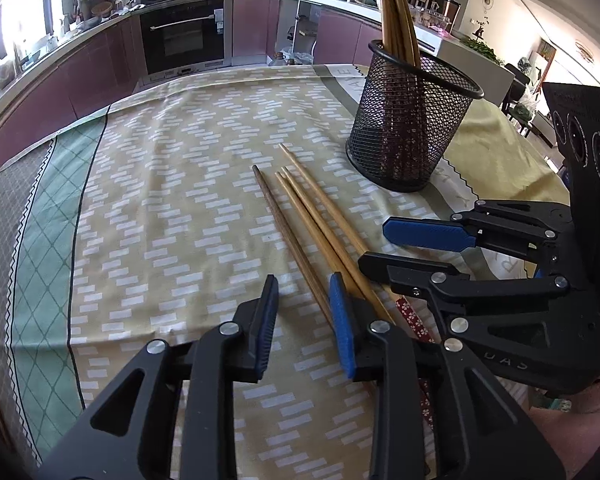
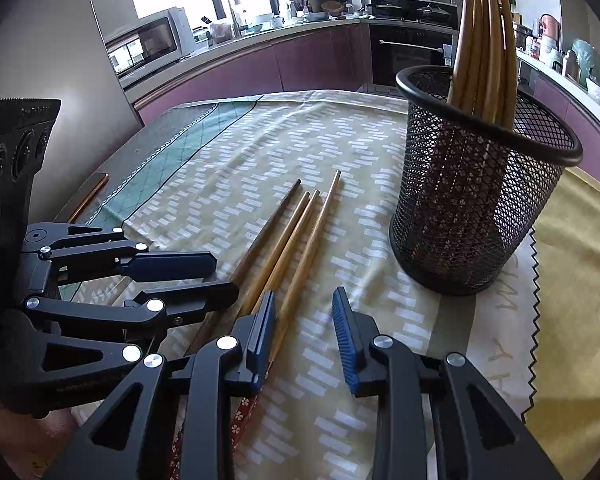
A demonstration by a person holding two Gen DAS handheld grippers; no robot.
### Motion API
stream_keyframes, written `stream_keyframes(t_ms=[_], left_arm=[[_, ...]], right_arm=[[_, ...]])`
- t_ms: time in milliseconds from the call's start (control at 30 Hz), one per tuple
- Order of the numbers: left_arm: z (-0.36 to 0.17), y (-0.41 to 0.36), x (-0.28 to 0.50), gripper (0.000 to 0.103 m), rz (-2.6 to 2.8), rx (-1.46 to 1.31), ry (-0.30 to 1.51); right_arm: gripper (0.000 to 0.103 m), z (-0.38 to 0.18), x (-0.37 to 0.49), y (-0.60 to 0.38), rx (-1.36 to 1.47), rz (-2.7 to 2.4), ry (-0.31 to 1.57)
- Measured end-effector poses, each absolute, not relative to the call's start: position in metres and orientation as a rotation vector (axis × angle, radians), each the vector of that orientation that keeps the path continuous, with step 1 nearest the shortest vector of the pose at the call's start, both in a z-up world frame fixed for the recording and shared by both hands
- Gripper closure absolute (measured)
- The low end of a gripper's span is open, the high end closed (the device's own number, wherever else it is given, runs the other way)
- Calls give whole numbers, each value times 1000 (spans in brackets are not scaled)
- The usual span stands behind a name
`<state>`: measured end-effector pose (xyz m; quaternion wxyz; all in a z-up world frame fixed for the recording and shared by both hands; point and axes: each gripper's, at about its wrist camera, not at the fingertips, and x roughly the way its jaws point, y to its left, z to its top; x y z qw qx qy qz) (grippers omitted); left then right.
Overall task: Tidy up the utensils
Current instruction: 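Grasp one chopstick with the left tool while the right tool grasps another, then lift both chopsticks upright and carry them over the black mesh cup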
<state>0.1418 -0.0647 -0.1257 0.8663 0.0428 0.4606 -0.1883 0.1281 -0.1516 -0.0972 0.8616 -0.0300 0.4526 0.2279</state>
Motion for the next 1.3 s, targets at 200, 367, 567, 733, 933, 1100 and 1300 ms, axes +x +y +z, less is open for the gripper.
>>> stream_keyframes(t_ms=[200,367,567,733,933,1100,1300], left_arm=[[-127,-68,148,69,-384,114,973],[-128,-73,152,80,-357,126,967],[-129,-68,153,90,-348,59,963],[-129,-64,150,93,-323,19,960],[-124,-58,146,95,-310,-3,950],[-115,-51,141,95,-339,-30,939],[-96,-44,133,95,-397,-74,905]], right_arm=[[82,-98,132,-150,-64,461,942],[88,-98,135,-153,-37,453,944],[97,-99,137,-161,33,460,954],[97,-99,135,-169,75,464,957],[97,-92,128,-176,96,482,942],[97,-82,122,-180,122,523,921],[97,-66,110,-185,123,550,874]])
